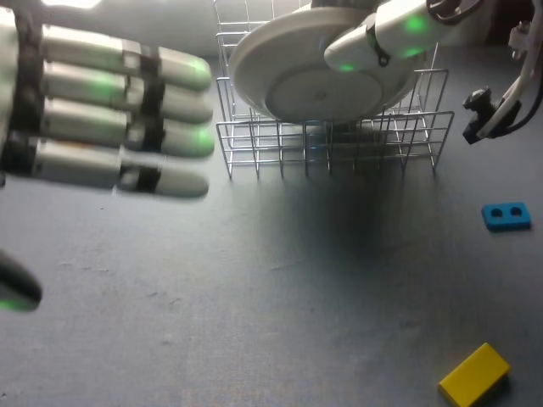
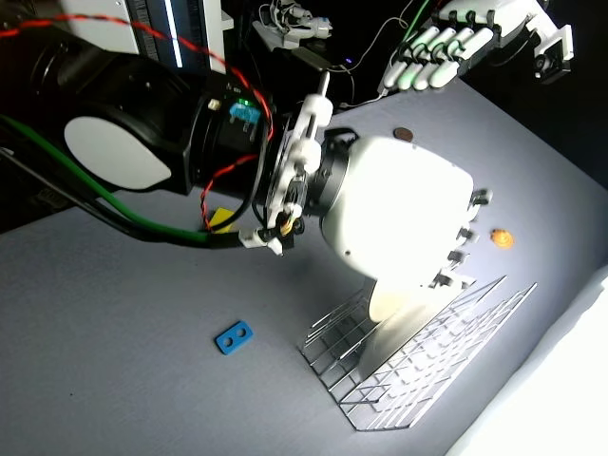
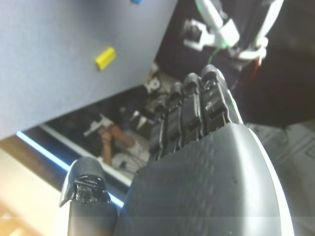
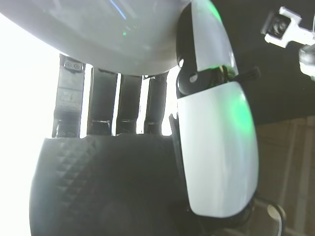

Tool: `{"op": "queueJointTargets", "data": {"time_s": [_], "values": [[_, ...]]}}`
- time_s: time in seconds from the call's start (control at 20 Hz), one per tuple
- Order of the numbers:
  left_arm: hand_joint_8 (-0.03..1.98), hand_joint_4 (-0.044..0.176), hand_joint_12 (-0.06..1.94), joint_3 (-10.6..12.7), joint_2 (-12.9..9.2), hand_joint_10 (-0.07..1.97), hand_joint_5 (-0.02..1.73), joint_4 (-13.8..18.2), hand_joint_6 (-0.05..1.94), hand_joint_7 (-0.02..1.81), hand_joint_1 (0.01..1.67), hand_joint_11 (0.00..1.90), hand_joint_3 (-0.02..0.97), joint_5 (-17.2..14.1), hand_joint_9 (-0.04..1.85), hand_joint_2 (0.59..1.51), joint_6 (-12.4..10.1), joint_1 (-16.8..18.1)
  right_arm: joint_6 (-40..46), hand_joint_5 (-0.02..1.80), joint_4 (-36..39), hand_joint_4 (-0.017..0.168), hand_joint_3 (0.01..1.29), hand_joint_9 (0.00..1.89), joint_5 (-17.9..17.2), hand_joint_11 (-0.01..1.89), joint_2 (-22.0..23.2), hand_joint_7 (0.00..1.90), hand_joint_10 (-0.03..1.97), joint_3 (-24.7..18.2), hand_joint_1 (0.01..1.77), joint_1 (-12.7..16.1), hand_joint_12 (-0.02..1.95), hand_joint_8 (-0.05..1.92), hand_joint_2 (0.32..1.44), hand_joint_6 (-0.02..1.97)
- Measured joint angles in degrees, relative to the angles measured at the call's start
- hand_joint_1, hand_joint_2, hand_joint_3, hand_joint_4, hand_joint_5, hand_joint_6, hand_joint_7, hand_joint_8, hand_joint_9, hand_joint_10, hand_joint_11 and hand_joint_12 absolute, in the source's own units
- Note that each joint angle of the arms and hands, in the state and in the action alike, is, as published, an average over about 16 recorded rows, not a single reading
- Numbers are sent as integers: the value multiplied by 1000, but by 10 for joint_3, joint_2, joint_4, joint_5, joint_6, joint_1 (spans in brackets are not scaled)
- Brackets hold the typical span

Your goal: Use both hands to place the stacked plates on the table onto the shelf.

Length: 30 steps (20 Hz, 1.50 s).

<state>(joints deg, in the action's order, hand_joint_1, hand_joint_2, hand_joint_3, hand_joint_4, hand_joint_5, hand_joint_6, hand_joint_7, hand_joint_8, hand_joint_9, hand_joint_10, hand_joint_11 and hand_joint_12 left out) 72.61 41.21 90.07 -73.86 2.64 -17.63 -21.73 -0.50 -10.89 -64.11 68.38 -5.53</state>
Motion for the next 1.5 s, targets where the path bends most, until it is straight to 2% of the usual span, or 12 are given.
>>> {"op": "queueJointTargets", "data": {"time_s": [0.2,0.45,0.65,1.0,1.25,1.5], "values": [[0,3,14,3,0,12,112,15,16,94,18,20,4,-31,53,1196,-10,-10,-1,961,-11,18,13,1132,8,644,-10,986,14,15,1212,-10,1020,964,1021,919],[0,3,14,5,-2,11,120,31,16,102,17,25,6,-55,62,1197,-16,-24,-1,947,-17,8,14,1089,9,639,-21,984,14,31,1191,-22,955,682,1039,908],[0,3,14,4,-4,11,120,32,16,103,17,25,8,-67,65,1197,-18,-34,-1,929,-19,2,14,1042,7,635,-28,982,14,41,1147,-31,903,447,1057,702],[0,3,13,-1,-3,11,119,30,16,105,17,21,11,-74,69,1198,-4,-41,0,906,-20,-7,14,964,6,619,-33,991,14,46,1070,-39,826,31,1075,312],[1,3,13,-6,-1,11,115,26,16,102,17,19,11,-71,67,1198,1,-42,0,901,-18,-5,14,924,3,594,-28,968,14,38,1017,-32,799,16,1062,44],[0,3,13,-7,1,12,116,23,16,106,17,23,11,-67,72,1198,6,-41,0,879,15,-4,14,873,-14,551,-10,925,14,13,979,-17,760,13,1041,26]]}}
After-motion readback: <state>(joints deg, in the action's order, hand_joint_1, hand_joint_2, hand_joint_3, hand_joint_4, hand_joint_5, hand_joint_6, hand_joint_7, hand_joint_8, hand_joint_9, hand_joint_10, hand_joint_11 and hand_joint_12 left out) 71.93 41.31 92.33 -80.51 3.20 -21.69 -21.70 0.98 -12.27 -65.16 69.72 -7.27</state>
